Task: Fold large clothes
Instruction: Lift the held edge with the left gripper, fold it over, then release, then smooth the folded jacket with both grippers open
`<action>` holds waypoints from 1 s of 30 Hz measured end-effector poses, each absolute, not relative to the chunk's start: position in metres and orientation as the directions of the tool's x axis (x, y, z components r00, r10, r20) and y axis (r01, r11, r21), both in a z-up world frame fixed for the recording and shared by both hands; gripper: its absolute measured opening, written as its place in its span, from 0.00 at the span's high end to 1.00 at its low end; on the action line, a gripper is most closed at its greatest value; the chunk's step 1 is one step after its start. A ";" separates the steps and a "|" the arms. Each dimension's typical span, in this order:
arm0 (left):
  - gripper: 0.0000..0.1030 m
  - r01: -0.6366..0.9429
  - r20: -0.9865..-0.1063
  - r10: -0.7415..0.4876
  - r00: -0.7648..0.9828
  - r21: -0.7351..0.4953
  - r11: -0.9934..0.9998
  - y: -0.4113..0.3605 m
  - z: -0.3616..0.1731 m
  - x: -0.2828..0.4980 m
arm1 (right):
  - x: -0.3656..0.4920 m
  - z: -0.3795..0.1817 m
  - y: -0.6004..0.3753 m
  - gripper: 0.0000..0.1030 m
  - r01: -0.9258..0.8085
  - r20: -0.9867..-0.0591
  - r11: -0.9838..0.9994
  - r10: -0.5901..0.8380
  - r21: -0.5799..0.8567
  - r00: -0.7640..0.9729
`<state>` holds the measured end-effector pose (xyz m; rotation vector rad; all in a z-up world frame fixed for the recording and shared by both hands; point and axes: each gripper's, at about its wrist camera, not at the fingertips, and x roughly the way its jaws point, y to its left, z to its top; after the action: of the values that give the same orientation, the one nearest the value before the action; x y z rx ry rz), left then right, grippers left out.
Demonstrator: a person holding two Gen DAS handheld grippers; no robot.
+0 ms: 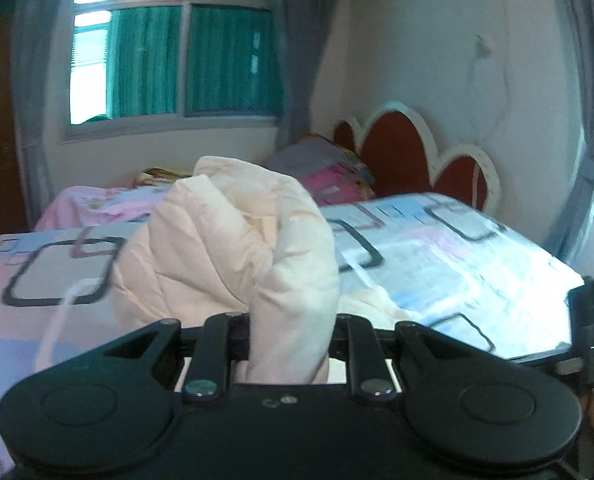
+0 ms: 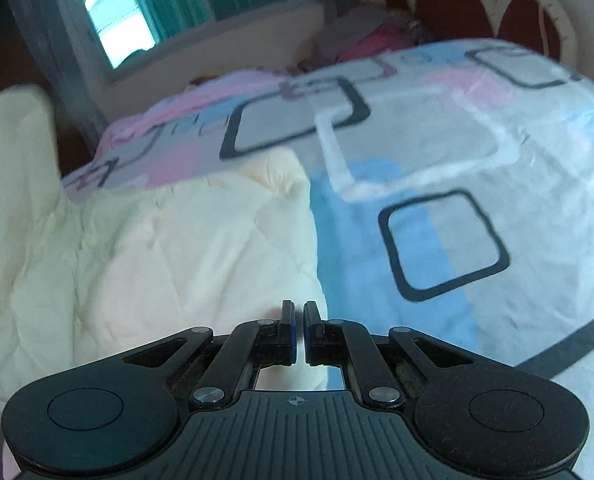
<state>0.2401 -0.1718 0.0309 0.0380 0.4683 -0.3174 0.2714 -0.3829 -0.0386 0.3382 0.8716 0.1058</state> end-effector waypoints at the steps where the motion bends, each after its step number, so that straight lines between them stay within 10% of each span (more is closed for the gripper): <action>1: 0.82 0.329 -0.466 -0.304 0.831 -0.028 0.944 -0.185 0.026 0.246 | 0.276 -0.042 -0.385 0.95 0.036 -0.730 0.935 0.250 0.352 0.635; 16: 0.77 0.490 -0.699 -0.412 0.584 -0.101 0.866 -0.292 -0.072 0.295 | 0.302 -0.087 -0.418 0.95 0.018 -0.762 0.896 0.367 0.444 0.534; 21: 0.30 0.468 -0.656 -0.543 0.524 -0.311 0.827 -0.276 -0.065 0.297 | 0.305 -0.083 -0.437 0.94 0.077 -0.762 0.881 0.355 0.466 0.542; 30: 0.28 0.496 -0.416 -0.718 0.558 -0.526 0.691 -0.203 0.005 0.265 | 0.295 -0.040 -0.456 0.89 0.128 -0.712 0.870 0.296 0.476 0.636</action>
<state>0.2647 -0.2034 0.0047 -0.3718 0.6551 -0.7352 0.2955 -0.4561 -0.0398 0.5234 0.8862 0.1010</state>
